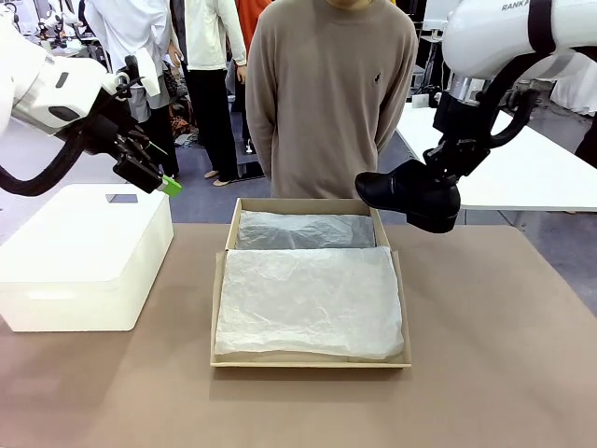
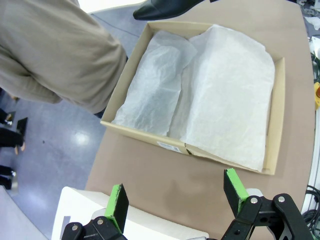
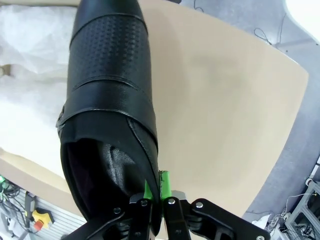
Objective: Pack the shoes into the box.
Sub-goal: Place the other shoe of the Shoes into the Shoes Box.
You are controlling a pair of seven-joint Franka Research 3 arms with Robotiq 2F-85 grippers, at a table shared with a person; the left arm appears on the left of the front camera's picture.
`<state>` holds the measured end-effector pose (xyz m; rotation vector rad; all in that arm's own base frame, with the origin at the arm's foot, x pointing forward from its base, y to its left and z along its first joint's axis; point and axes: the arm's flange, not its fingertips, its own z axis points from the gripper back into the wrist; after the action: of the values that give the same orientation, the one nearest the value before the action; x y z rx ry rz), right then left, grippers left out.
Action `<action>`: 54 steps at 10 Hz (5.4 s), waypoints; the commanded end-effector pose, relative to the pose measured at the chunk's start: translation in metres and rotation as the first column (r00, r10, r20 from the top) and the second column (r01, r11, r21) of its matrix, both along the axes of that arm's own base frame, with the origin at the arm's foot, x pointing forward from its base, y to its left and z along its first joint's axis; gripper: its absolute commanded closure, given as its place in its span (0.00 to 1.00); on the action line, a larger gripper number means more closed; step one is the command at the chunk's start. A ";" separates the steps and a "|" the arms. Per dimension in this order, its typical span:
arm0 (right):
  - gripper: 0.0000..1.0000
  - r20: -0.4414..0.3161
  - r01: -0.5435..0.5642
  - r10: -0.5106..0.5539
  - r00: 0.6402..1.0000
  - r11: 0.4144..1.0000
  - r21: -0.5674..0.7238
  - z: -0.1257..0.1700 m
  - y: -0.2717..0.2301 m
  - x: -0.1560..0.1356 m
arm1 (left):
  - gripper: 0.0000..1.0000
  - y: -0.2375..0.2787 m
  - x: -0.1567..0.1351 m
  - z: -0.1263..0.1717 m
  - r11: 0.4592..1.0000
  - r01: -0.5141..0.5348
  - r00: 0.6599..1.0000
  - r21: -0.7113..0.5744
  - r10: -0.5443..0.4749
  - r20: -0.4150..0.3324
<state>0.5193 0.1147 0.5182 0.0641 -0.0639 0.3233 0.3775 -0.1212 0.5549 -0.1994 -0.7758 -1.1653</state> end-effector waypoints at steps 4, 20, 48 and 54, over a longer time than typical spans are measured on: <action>1.00 0.001 0.007 -0.007 1.000 1.000 0.000 0.000 -0.012 0.002 | 0.00 0.000 0.000 -0.001 1.000 0.002 1.000 -0.014 -0.002 -0.007; 1.00 0.043 0.522 -0.521 0.852 0.853 0.005 0.001 0.150 -0.011 | 0.00 0.000 0.000 -0.001 1.000 0.002 1.000 -0.014 -0.002 -0.007; 1.00 0.018 0.971 -0.972 0.233 0.233 0.046 -0.018 0.279 -0.019 | 0.00 0.000 0.000 -0.001 1.000 0.002 1.000 -0.014 -0.002 -0.007; 1.00 0.066 0.990 -0.991 -0.114 -0.108 0.089 -0.010 0.320 -0.021 | 0.00 0.000 0.000 -0.001 1.000 0.002 1.000 -0.014 -0.002 -0.007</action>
<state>0.4895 0.4239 0.5018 -0.0079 -0.1819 -1.2844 0.3775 -0.1212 0.5550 -0.1994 -0.7758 -1.1652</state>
